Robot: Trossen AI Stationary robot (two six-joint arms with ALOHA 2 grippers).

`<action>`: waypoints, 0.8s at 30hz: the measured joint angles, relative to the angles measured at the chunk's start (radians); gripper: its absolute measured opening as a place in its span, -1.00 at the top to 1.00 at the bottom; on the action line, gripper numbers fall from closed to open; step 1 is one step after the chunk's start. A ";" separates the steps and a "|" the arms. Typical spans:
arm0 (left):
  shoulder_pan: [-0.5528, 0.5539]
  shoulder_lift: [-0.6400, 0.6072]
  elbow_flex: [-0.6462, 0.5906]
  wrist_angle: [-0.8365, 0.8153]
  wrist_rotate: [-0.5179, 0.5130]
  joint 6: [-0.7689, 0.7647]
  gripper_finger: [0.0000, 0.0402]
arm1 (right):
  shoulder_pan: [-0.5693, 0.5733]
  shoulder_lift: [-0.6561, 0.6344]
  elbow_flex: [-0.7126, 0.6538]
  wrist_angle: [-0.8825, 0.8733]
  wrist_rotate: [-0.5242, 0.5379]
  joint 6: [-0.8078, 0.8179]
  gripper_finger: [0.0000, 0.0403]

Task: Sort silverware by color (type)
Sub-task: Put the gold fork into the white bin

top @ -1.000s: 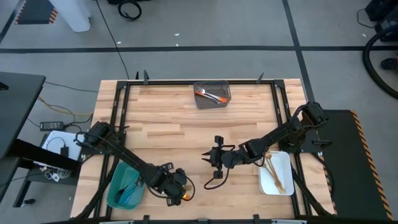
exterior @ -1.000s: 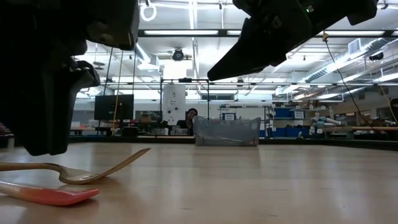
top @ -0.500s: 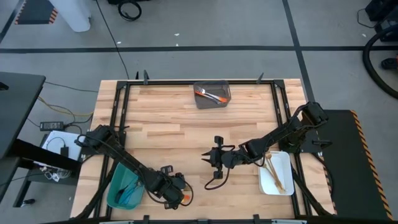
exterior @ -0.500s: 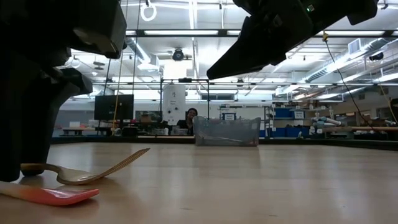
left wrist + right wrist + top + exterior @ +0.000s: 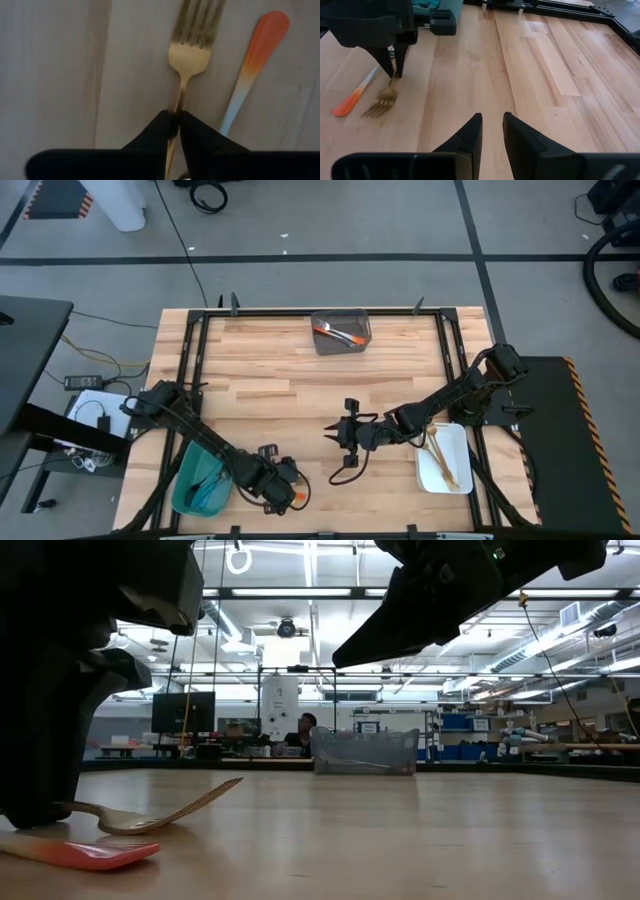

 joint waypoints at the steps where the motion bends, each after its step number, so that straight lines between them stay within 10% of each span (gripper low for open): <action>1: 0.000 0.000 0.000 -0.002 -0.001 0.001 0.78 | 0.000 0.000 0.000 0.000 0.000 0.000 0.58; 24: 0.058 0.002 0.103 -0.233 -0.149 0.133 0.90 | 0.014 0.000 0.000 -0.008 -0.049 0.055 0.58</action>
